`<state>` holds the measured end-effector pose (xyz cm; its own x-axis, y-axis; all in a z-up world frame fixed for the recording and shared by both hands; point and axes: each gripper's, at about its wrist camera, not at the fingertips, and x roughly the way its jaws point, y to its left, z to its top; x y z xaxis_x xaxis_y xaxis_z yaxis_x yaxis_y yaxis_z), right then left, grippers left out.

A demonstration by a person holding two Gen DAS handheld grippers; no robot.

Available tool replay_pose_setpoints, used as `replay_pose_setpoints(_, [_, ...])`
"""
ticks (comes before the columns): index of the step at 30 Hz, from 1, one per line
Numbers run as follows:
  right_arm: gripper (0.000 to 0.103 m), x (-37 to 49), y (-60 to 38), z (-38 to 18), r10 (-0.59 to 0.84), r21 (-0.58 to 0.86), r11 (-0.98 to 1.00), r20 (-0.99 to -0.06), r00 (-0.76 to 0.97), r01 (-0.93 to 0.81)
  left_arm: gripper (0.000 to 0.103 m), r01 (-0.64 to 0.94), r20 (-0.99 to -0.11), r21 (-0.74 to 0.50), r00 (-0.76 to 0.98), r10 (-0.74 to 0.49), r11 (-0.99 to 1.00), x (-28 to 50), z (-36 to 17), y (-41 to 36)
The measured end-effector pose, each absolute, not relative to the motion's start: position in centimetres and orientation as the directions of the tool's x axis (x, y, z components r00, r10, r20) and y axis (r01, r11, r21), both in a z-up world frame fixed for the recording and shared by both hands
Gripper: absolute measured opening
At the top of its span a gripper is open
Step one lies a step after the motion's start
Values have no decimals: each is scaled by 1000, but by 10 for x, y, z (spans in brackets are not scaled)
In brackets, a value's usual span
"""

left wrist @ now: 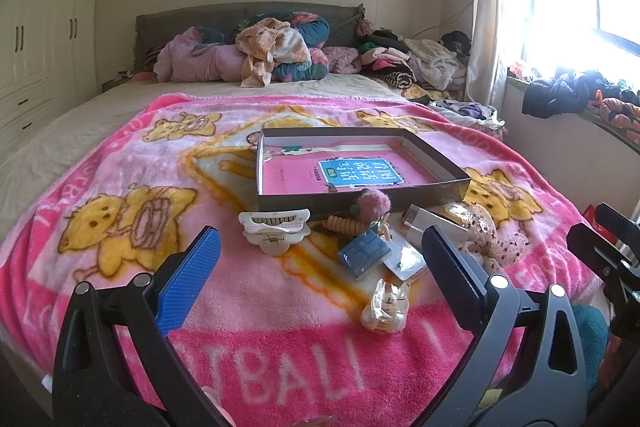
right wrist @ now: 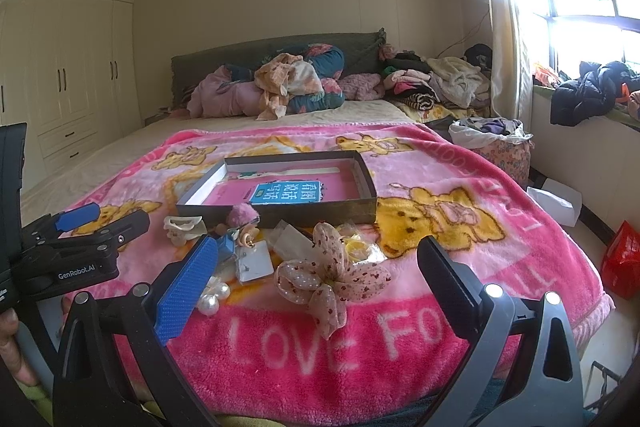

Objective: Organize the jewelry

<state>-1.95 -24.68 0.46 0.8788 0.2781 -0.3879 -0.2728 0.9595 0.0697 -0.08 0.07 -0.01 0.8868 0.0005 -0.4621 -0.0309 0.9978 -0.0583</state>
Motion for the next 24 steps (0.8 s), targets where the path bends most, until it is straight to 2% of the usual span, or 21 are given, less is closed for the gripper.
replay_pose_setpoints(24, [97,-20,-243,5,280,71,959,-392,876,-275,92,-29,-461,-57,887,-1,998,4,4,-2])
